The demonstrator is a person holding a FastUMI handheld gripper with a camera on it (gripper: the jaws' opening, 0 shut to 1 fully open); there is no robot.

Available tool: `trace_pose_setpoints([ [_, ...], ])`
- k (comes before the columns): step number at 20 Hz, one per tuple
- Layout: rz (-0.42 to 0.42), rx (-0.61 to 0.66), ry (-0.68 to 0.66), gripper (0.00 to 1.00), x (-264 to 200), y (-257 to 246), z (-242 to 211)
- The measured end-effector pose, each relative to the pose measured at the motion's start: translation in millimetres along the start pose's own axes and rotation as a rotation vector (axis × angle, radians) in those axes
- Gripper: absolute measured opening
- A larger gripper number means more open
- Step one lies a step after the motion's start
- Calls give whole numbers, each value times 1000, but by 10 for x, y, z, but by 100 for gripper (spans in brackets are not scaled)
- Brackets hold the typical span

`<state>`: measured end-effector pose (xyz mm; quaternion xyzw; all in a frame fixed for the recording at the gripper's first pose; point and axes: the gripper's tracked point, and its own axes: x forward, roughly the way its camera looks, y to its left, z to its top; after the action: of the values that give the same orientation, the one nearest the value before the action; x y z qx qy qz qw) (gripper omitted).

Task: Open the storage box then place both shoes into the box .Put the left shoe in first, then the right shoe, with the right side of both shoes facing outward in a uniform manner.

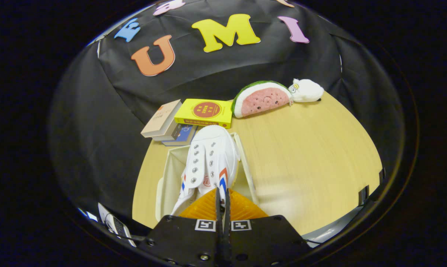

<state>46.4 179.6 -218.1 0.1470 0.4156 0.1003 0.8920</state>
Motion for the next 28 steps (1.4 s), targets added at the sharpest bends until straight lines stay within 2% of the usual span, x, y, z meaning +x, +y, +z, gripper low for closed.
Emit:
trace_pose_setpoints([
  [7, -78, -89, -68, 0, 124, -147, -67],
  [11, -80, -108, -67, 0, 202, -190, -170],
  [12, -47, -111, -66, 5, 179, -128, -185],
  [13, -45, -112, -79, 21, 172, -130, -163],
  [15, -37, -123, -116, 25, 95, -123, -92],
  [19, -54, -125, -182, 90, -117, -192, 52],
  [21, -63, -114, -223, 95, -268, -238, 143],
  [28, -141, -137, -428, 97, -1003, -552, 611],
])
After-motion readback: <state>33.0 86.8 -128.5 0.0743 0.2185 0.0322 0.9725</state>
